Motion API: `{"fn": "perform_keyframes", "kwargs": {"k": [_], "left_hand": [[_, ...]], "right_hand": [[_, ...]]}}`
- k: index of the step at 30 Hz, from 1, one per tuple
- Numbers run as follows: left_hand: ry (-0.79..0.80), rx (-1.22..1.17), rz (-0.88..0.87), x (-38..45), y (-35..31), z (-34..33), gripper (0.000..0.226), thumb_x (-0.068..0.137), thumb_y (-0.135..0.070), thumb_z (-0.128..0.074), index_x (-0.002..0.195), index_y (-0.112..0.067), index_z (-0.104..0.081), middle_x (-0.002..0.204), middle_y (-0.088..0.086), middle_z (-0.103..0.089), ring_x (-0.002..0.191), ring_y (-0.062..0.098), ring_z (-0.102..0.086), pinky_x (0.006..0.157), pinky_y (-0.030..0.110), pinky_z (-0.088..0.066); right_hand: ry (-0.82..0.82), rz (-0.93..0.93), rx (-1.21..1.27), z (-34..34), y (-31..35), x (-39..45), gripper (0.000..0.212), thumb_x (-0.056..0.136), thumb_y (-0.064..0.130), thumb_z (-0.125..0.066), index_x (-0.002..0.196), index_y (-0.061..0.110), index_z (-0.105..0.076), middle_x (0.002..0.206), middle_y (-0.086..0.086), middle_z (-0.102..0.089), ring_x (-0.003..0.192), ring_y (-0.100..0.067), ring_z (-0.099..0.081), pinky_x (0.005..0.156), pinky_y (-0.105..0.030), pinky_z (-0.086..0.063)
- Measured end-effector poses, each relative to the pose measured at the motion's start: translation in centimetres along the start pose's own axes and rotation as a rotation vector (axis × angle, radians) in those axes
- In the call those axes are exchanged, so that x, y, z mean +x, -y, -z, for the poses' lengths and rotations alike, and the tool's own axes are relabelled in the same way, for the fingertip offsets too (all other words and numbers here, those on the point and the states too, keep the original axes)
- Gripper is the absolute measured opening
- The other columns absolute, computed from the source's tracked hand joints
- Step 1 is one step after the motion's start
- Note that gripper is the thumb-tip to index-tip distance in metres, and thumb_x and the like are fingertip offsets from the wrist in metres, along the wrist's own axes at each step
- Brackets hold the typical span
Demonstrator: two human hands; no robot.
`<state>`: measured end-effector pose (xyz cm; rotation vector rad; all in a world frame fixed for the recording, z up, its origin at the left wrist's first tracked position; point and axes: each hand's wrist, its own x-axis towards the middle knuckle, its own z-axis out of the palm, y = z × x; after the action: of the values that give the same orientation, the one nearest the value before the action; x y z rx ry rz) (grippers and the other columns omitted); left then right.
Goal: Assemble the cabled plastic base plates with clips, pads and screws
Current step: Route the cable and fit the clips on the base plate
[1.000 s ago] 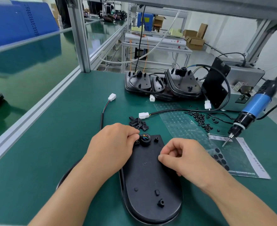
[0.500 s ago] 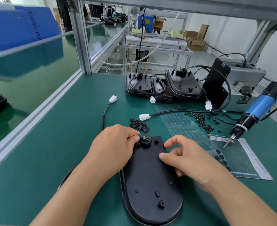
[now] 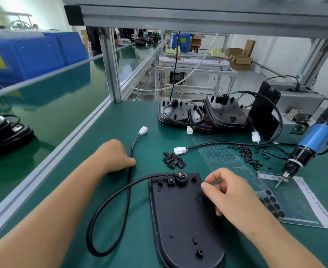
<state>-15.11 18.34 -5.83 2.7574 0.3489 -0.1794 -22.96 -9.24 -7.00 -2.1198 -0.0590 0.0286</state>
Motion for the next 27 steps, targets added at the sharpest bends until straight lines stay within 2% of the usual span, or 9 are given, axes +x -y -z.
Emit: {"fn": "perform_keyframes", "kwargs": {"k": [3,6,9,12,15,17,20,24,27], "left_hand": [[0.043,-0.417,0.080,-0.5,0.2,1.0,0.024,0.080,-0.019,-0.059,0.059,-0.007,-0.055,0.051,0.008,-0.065,0.047,0.021,-0.046,0.049,0.022,-0.036],[0.161,-1.102,0.098,-1.9,0.1,3.5,0.007,0.087,-0.004,-0.058,0.082,-0.008,-0.054,0.053,0.011,-0.064,0.034,0.010,-0.040,0.032,0.011,-0.025],[0.256,-1.467,-0.037,-4.1,-0.6,5.9,0.037,0.077,-0.004,-0.062,0.111,-0.019,-0.060,0.055,0.011,-0.058,0.032,0.004,-0.039,0.027,0.008,-0.026],[0.285,-1.603,-0.101,-5.8,-2.5,7.0,0.045,0.078,-0.001,-0.057,0.117,-0.025,-0.060,0.057,0.011,-0.057,0.032,0.003,-0.042,0.028,0.008,-0.031],[0.220,-1.721,-0.028,-6.3,-4.6,7.1,0.024,0.091,0.002,-0.047,0.107,-0.008,-0.062,0.056,0.010,-0.059,0.034,0.002,-0.049,0.031,0.007,-0.037],[0.159,-1.791,0.036,-6.2,-5.8,6.5,0.014,0.093,0.004,-0.045,0.096,0.002,-0.059,0.052,0.010,-0.059,0.035,0.003,-0.053,0.035,0.007,-0.042],[0.083,-1.873,0.104,-5.8,-6.8,4.8,0.010,0.093,0.008,-0.045,0.089,0.007,-0.054,0.050,0.013,-0.062,0.040,0.008,-0.061,0.040,0.010,-0.048],[0.038,-1.863,0.112,-6.4,-6.9,2.6,0.018,0.088,0.011,-0.053,0.106,0.014,-0.055,0.089,0.024,-0.066,0.057,0.021,-0.071,0.045,0.016,-0.052],[-0.037,-1.608,0.036,-7.3,-6.9,1.5,0.009,0.088,0.003,-0.059,0.097,0.005,-0.061,0.068,0.014,-0.071,0.053,0.016,-0.070,0.042,0.014,-0.049]], "right_hand": [[-0.080,0.092,-0.020,-0.2,0.5,-0.2,0.009,0.087,0.025,-0.062,0.082,0.031,-0.059,0.066,0.009,-0.063,0.053,-0.002,-0.055,0.058,-0.023,-0.046],[-0.128,0.245,0.021,-0.3,1.5,-0.7,0.013,0.088,0.021,-0.061,0.082,0.033,-0.063,0.076,0.016,-0.064,0.066,-0.003,-0.058,0.060,-0.015,-0.043],[-0.123,0.386,0.079,-0.7,2.5,-1.4,0.014,0.090,0.027,-0.057,0.090,0.038,-0.065,0.080,0.014,-0.067,0.071,-0.008,-0.061,0.062,-0.015,-0.045],[0.028,0.541,0.107,-1.1,3.0,-2.1,0.021,0.095,0.044,-0.046,0.111,0.045,-0.061,0.087,0.012,-0.068,0.079,-0.009,-0.063,0.066,-0.015,-0.045],[0.312,0.638,0.125,-2.1,3.2,-2.9,0.045,0.094,0.062,-0.033,0.132,0.046,-0.050,0.095,0.010,-0.065,0.087,-0.013,-0.062,0.079,-0.025,-0.050],[0.361,0.668,0.175,-2.6,2.9,-3.3,0.059,0.088,0.073,-0.027,0.136,0.045,-0.047,0.099,0.006,-0.062,0.085,-0.013,-0.060,0.077,-0.029,-0.050],[0.262,0.637,0.280,-2.7,2.5,-3.5,0.075,0.076,0.087,-0.023,0.124,0.042,-0.057,0.091,0.002,-0.061,0.072,-0.014,-0.057,0.064,-0.033,-0.049],[-0.043,0.469,0.393,-1.6,2.4,-3.0,0.050,0.074,0.082,-0.045,0.094,0.038,-0.058,0.077,-0.005,-0.061,0.065,-0.015,-0.057,0.060,-0.034,-0.049],[-0.127,0.334,0.322,-0.9,2.2,-2.4,0.038,0.073,0.068,-0.051,0.083,0.032,-0.057,0.071,-0.004,-0.059,0.062,-0.016,-0.056,0.059,-0.030,-0.046]]}}
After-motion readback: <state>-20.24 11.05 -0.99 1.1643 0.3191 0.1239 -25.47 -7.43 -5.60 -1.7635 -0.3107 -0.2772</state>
